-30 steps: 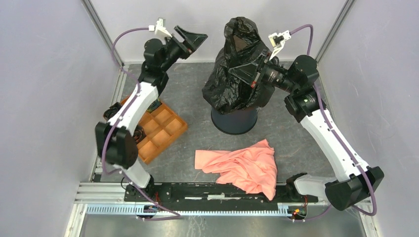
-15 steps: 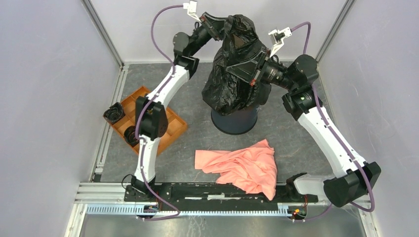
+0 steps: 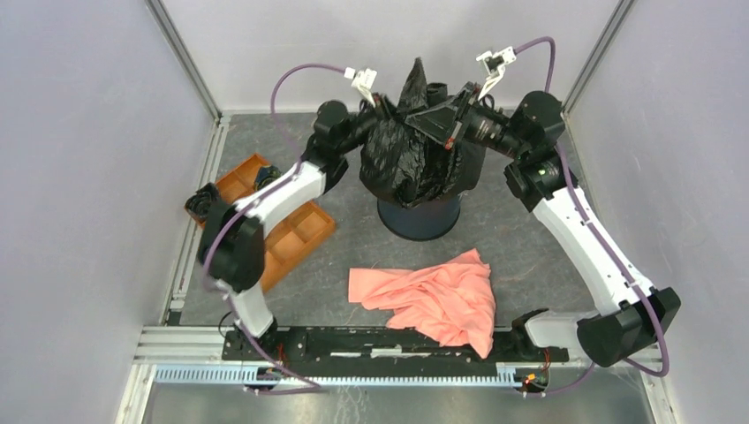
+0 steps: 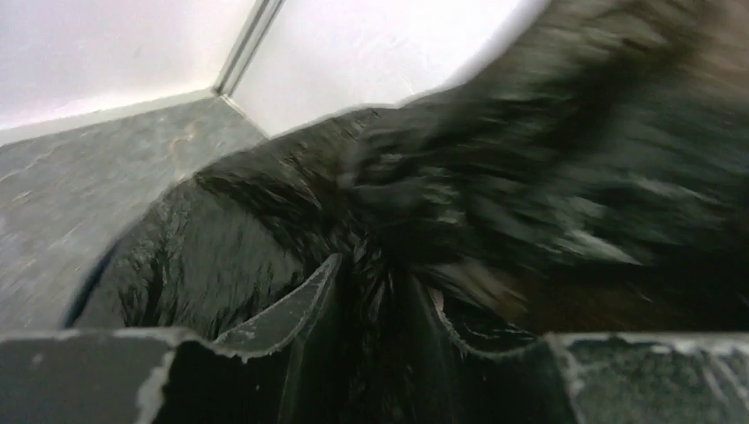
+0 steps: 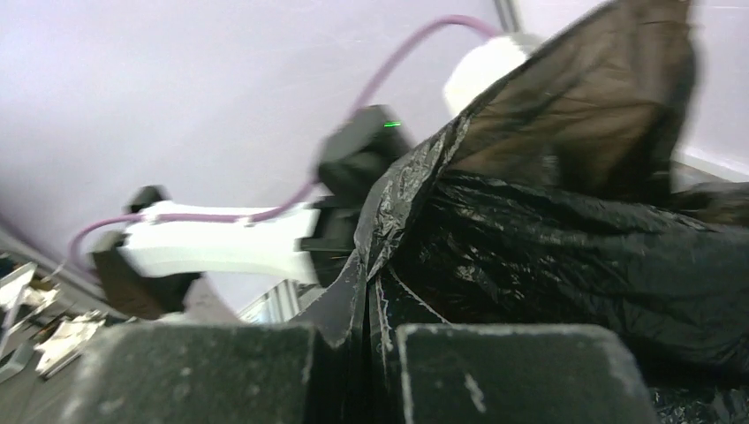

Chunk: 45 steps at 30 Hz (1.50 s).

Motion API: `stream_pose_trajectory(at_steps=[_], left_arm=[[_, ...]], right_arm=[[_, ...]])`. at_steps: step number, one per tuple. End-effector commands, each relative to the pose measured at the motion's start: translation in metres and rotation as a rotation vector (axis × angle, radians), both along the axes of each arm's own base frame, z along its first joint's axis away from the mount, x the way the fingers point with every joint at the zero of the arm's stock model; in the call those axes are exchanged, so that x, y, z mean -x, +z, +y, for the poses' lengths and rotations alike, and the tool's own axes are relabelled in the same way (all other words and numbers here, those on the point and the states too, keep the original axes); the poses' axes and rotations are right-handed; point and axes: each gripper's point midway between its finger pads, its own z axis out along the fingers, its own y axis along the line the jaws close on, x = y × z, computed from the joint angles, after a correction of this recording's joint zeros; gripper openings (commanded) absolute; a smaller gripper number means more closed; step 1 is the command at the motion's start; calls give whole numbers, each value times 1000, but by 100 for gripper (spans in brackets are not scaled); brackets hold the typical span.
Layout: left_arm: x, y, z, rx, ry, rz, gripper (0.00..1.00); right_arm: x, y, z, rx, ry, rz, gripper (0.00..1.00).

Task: Put the trash bags into the trash bin

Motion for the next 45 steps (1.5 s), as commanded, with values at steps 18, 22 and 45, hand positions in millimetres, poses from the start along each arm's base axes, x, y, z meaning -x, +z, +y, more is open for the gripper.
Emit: stream_pose_trajectory(at_steps=[18,22,45], left_arm=[[15,-48,23,-513,395,76,50],[28,-22,33,-479,388,36,63],[148,62,112,-277,54,-403,52]], right_arm=[[-83,-57,-36,227,-317,-36,0],[-89,-56,-41,207,-308,-42,0],[-68,-34,-41,76,-164,-31,1]])
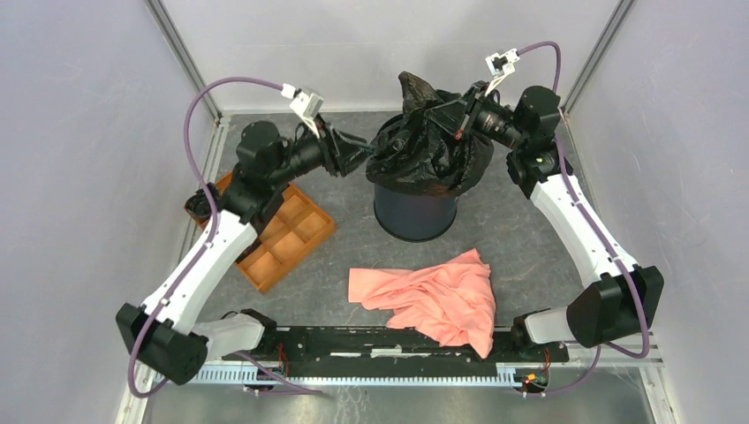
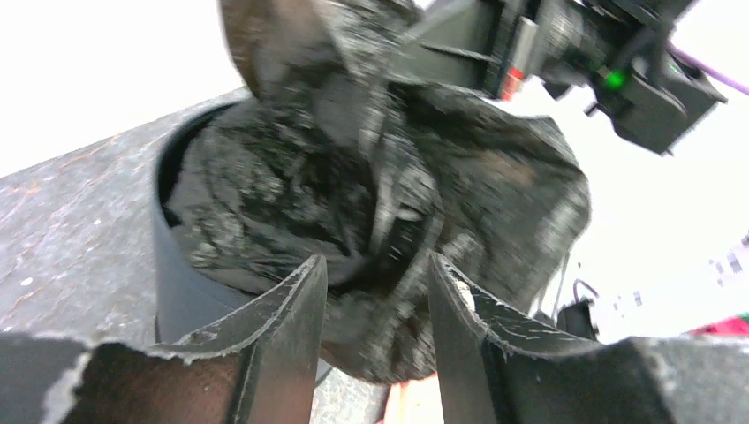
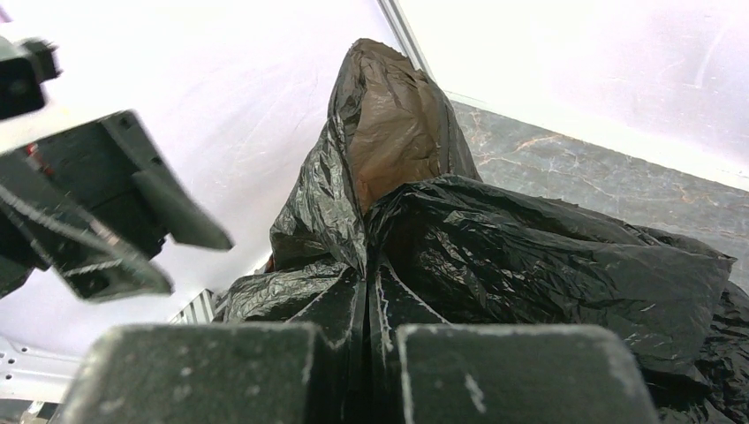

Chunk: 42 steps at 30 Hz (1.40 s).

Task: Put the trash bags into the trash bin

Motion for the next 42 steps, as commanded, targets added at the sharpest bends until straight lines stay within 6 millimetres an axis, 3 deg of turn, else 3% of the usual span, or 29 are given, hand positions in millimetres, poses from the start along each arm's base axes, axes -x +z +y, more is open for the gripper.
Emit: stream_pose_trajectory(at_steps=[1,3,6,13,16,18,22,31,34,36,39,42], left_arm=[[41,13,-13,-29,-154,-243,50],[39,2,-22,-56,-141,-233,47],[20,-10,-37,-55,-116,-159,44],[-53,-44,-78,-18,-58,33,36],[-84,-58,-72,2,90,41,37],[-95,-62,-67,-15,144,57,38],[-75,-45,-60,-15,118,44,54],[-6,20,-22,6,78,-60,99],[31,40,-39,86,-123,-82,100],[45,52,-53,142,-204,-93,100],[42,46,-70,124,-166,-87,100],[25,33,-71,110,-64,-61,100]], right_arm=[[8,27,3,-22,32,-78,1],[8,27,5,-24,32,-78,1],[9,27,11,-28,42,-72,1],[-2,31,20,-105,46,-28,1],[-13,25,22,-106,28,-8,1],[-17,15,28,-97,44,22,0],[-15,3,38,-60,72,47,1],[-10,14,36,-39,37,27,1],[-6,24,39,-75,22,43,1],[0,33,42,-145,15,68,1],[6,45,44,-273,3,124,0],[15,58,42,-414,19,188,0]])
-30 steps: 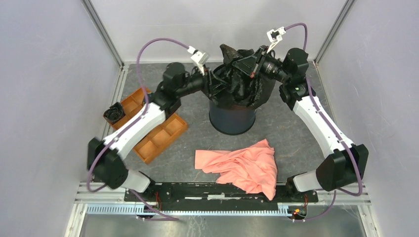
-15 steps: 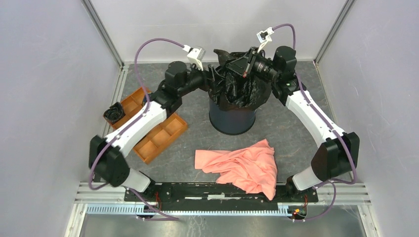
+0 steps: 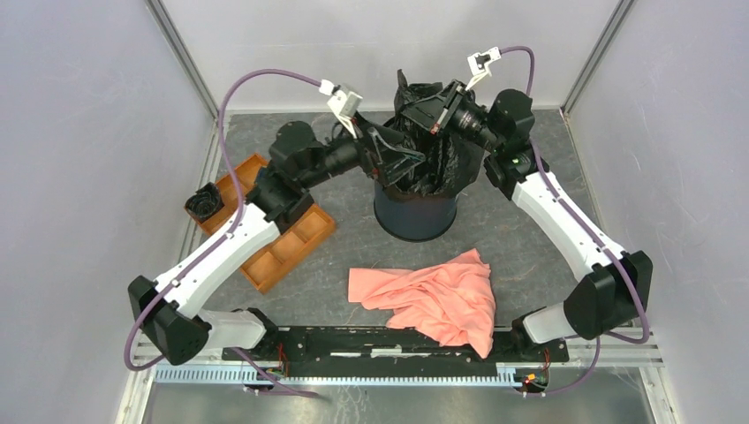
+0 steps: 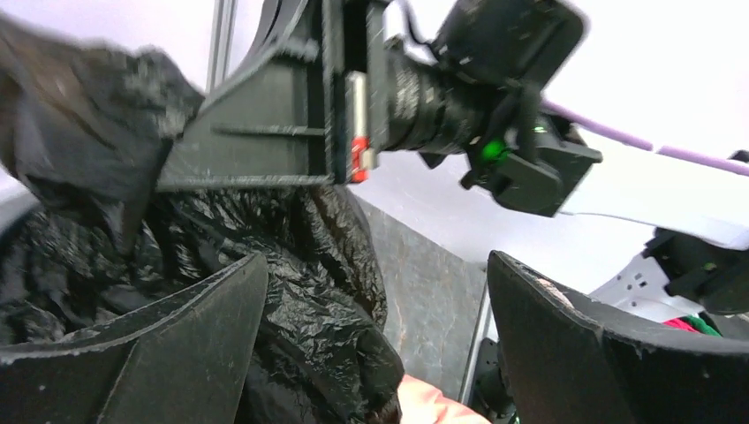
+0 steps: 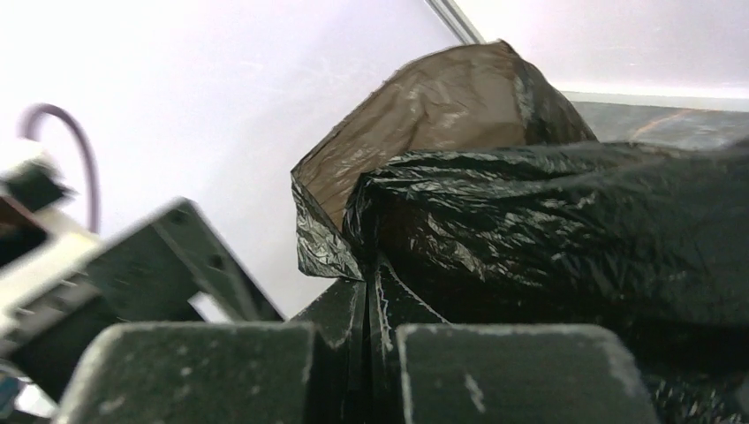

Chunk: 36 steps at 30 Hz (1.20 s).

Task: Put the trash bags into the trash bin

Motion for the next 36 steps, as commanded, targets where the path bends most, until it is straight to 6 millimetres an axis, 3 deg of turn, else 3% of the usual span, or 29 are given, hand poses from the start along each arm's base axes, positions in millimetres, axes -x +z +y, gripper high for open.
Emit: stream_pose_trajectory(at_steps=[1,6,15,18,23,29,33,36], left_arm=[[-17,-16,-8,4,87,58,100],[-14,-23,-18,52,33,19,100],[-39,-40,-50,13,49,77,100],[-47,-48,-52,-5,120,65,100],[-60,-43,-52,22,211,41,90],[-69,-35,-56,45,239,43,54],[-73,-39,-55,36,261,58,40],[-74,-39,-55,33,261,57,20]], right_arm=[[19,54,-7,-273,-9,34,1],[21,55,-7,-408,24,111,4],[17,41,-7,-431,-33,176,5],[16,39,-10,-441,-60,199,5],[17,39,-10,-465,-97,214,5],[15,36,-7,-462,-106,218,4],[15,34,-12,-467,-137,217,6],[15,37,-15,-463,-150,187,18]])
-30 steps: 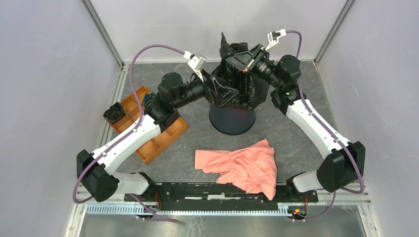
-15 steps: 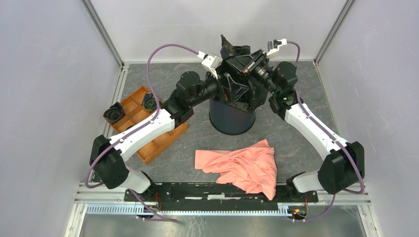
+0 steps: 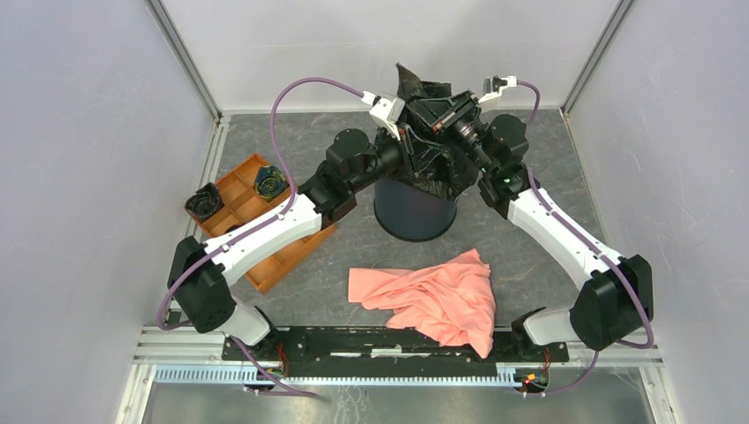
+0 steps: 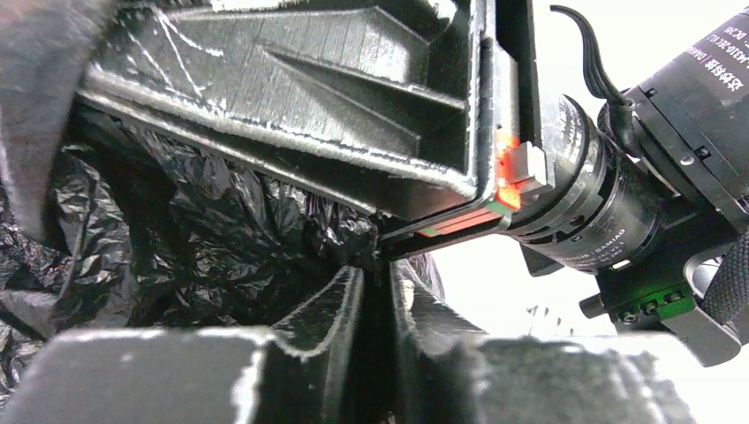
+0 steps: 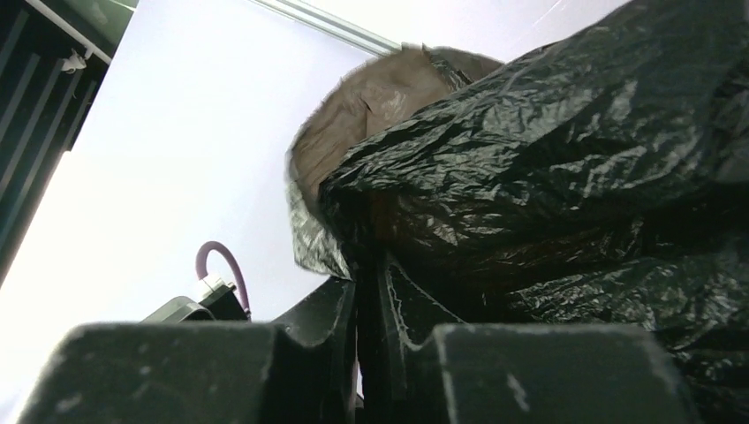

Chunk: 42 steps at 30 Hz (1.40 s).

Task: Put the trash bags into the trash bin

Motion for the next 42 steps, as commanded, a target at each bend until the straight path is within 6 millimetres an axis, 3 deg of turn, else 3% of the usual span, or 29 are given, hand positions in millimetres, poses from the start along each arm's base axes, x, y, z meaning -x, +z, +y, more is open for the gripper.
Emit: stream_pose_trajectory(at_steps=[1,3,5,11,14,19,22,26,30,32,34,37,39,42], left_arm=[[-22,28,14,39,110,-60,14],[-24,25,18,15,131,-54,5],[-24,19,24,-6,150,-44,2],[-23,7,44,-20,205,-24,2],[-25,6,52,-29,224,-17,2],[-25,7,57,-30,213,2,2],[-21,9,57,-41,179,1,2],[-19,5,56,-60,146,9,2],[-11,3,50,-55,81,20,2],[-9,3,49,-56,68,22,2],[-9,4,50,-58,69,23,2],[-11,8,48,-60,68,14,2],[-14,10,47,-70,68,9,2],[-20,6,48,-86,93,11,2]], right_arm=[[15,25,-8,-7,-17,-96,27],[16,26,-10,30,-23,-132,45],[16,26,-13,85,-29,-180,59],[9,23,-33,462,-58,-374,78],[6,17,-44,723,-72,-424,81],[11,-14,-103,1063,-253,-345,81],[9,-34,-128,1190,-325,-278,71],[-5,-29,-107,1174,-246,-337,60],[-37,-34,-77,1132,-164,-360,51],[-49,-43,-65,1134,-106,-327,36],[-43,-59,-39,1144,0,-315,28],[-10,-90,-5,1211,143,-332,27],[5,-114,-4,1239,191,-291,26],[12,-142,-17,1280,186,-215,24]])
